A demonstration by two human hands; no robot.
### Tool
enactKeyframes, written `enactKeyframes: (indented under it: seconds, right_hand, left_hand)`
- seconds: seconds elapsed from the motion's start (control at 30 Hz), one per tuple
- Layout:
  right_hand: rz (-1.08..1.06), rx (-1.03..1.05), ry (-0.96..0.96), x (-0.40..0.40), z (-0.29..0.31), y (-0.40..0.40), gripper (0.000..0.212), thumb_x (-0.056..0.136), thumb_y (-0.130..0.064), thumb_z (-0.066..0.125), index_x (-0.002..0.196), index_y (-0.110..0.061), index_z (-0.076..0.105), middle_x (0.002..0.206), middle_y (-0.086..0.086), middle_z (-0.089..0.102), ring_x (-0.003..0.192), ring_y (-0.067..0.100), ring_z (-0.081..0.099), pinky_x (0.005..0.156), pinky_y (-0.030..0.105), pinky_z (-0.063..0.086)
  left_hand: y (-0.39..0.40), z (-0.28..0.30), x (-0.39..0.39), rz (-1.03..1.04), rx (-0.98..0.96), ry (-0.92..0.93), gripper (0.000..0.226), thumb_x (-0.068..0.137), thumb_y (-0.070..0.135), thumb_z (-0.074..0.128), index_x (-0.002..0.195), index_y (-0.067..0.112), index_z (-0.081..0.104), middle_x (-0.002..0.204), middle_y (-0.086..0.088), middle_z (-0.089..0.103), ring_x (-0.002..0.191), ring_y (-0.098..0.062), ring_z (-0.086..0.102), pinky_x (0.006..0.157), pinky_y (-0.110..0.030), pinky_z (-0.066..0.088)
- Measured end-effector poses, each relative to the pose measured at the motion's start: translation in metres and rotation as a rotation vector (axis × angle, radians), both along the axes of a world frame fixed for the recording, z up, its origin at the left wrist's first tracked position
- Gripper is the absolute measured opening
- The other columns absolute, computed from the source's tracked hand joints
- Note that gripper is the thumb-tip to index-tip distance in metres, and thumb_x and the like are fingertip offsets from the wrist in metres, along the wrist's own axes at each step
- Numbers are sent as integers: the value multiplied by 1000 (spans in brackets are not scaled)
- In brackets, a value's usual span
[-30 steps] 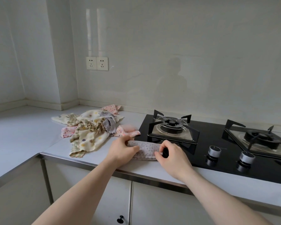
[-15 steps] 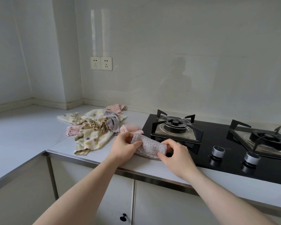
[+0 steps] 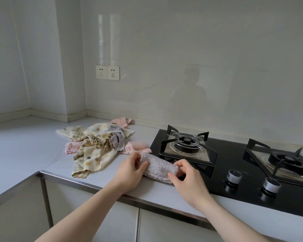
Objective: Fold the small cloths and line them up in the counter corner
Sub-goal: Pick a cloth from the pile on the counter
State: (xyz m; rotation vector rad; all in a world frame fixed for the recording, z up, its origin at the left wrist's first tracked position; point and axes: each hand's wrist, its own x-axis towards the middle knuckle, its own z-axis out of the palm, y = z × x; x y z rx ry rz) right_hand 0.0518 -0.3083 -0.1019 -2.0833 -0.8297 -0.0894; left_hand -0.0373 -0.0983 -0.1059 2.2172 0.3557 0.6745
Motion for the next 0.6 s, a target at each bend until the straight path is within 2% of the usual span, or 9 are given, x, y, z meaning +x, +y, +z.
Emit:
enactKeyframes:
  seconds: [0.2,0.3,0.43,0.5,0.6]
  right_hand:
    - [43,20,25,1,3,-5,19,90,-31,75,97,-34,58,88,-18,74,82,3,70,76,40,59]
    - [56,16,29,6,-6,-4,21,87,-41,73,100,-37,57,92,-19,73,90,3,69,79,36,57]
    - [-20,-61,-5,11,-18,2,33,74,-63,60,103,-49,52,94,-20,66,98,4,61,77,31,55]
    - [-57,-93,-4,10,-15,5,31,75,-63,60,102,-49,53,92,-20,64,96,1,60,77,27,53]
    - [-116,-137,98,4,1,4,27,81,-53,68,103,-50,53,95,-21,64,94,1,63,72,27,55]
  left_hand:
    - [-3,8,-1,-43,2,47,23,104,38,51,87,26,42,81,3,51,72,-11,45,73,-33,44]
    - [0,0,1,-16,-9,31,21,103,40,52,87,29,43,81,5,51,73,-11,46,74,-36,46]
    - [-1,-8,4,-19,81,58,25,102,42,51,83,38,35,78,10,48,81,-7,45,68,-25,37]
    - [-1,-9,7,-21,69,83,26,102,40,52,85,40,33,78,12,47,83,-4,45,67,-23,34]
    - [-4,-1,3,-18,21,153,19,102,40,53,91,40,37,83,12,49,83,-5,47,68,-21,37]
